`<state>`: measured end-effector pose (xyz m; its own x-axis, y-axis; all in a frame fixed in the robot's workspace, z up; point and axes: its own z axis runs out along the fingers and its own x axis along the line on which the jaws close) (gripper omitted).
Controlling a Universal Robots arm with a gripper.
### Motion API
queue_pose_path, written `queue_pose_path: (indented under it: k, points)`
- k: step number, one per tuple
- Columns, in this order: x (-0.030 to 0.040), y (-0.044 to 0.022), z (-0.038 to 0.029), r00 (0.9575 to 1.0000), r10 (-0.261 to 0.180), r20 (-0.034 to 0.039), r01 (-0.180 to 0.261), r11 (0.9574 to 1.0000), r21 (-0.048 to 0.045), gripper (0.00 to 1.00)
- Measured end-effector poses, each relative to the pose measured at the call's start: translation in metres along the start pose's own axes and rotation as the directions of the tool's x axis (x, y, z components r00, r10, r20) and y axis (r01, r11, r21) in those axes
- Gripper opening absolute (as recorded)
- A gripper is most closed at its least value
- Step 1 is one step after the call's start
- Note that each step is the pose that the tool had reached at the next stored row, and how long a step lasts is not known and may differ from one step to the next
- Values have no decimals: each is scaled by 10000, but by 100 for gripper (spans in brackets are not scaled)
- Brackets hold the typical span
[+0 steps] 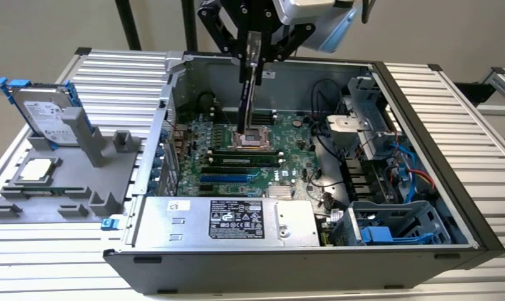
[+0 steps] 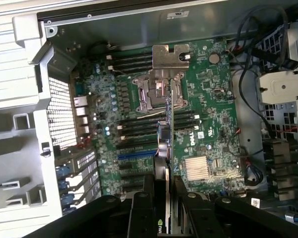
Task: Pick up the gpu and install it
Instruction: 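Pick up the gpu and move the gpu toward the slot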
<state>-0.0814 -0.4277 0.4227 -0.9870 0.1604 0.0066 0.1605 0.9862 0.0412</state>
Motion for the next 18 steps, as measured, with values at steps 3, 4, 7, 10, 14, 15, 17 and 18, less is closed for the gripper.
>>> queue_pose_path:
  k: [3, 4, 7, 10, 14, 15, 17, 18]
  points:
    - [-11, 2, 0, 10000, -1, 0, 1, 10000, 0, 0]
    - [-15, 3, 0, 10000, -2, 0, 2, 10000, -1, 0]
    - [-22, 4, 0, 10000, -13, -1, 13, 10000, 0, 0]
    - [-25, 4, 0, 9999, -102, -4, 102, 9999, 0, 0]
    - [-27, 4, 0, 9996, -290, -12, 290, 9996, 1, 0]
    - [-27, 4, 0, 9995, -330, -14, 330, 9995, 2, 0]
    - [-27, 5, 0, 9991, -419, -17, 419, 9991, 3, 0]
    - [-27, 5, 0, 9989, -462, -19, 462, 9989, 3, 0]
